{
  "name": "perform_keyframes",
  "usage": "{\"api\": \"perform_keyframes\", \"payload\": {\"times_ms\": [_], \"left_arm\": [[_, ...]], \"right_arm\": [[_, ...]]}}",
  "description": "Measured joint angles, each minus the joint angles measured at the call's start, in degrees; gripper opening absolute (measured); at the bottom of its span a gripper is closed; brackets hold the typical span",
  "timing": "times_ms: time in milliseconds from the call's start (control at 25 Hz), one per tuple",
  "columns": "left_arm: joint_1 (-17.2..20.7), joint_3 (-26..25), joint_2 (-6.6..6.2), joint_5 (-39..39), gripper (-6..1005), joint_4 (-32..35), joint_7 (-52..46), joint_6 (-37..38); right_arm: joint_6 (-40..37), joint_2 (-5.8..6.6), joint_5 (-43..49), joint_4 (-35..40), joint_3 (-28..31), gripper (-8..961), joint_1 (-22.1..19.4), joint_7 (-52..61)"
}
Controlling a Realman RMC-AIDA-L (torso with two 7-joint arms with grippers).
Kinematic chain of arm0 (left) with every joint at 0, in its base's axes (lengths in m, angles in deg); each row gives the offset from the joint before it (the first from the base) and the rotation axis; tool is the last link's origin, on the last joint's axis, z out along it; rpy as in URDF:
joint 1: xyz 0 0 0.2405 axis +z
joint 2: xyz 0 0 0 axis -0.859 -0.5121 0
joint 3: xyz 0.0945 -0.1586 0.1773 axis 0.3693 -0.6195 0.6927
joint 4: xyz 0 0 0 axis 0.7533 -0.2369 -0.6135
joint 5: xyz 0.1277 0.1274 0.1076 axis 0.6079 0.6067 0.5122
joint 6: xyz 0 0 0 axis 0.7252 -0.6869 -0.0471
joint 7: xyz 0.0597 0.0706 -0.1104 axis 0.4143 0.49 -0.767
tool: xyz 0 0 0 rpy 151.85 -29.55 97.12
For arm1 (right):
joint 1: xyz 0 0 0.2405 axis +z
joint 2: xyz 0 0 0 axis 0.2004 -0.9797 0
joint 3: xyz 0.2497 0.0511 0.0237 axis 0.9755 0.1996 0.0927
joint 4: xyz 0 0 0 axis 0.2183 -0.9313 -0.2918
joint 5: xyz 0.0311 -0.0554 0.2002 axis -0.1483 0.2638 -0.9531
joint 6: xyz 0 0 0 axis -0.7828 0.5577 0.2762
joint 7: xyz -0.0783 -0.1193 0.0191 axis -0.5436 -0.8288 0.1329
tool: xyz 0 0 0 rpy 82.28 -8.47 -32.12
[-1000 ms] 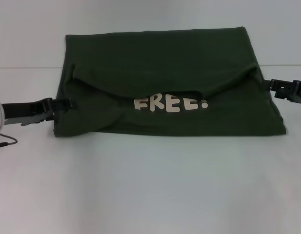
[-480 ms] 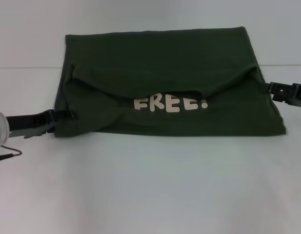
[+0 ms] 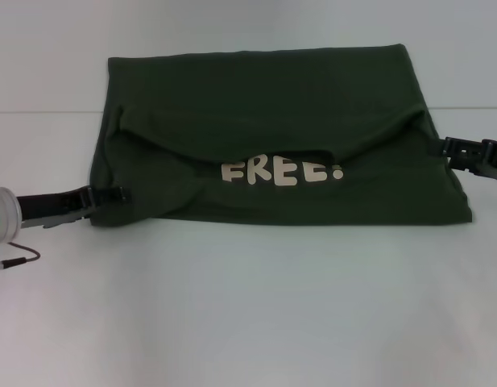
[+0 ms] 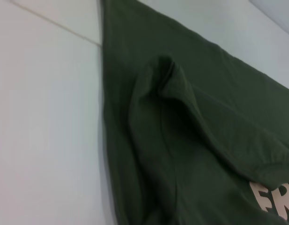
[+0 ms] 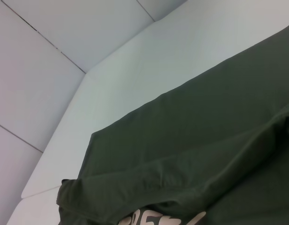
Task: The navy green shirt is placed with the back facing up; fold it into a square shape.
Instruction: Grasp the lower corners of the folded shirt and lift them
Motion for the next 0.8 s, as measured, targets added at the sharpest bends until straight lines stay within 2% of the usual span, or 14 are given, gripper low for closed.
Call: {"api": "perform_keyframes", "payload": {"times_ms": [240, 480, 800], "left_arm": [[0.1, 0.3, 0.14, 0.4, 803, 0.3, 0.6, -0.1], [0.2, 1.0, 0.16, 0.4, 604, 0.3, 1.0, -0.2], [0.1, 1.0, 0.11, 0.9, 226, 0.4, 1.2, -0.8]], "right_arm": [[-0.1, 0.00, 0.0, -0.4, 0.0, 766, 0.2, 0.1], [-0.2, 0.00, 0.0, -0.7, 0.0, 766, 0.3, 0.1], [-0.4, 0.15, 0.1, -0.7, 0.0, 766, 0.4, 0.2]]}}
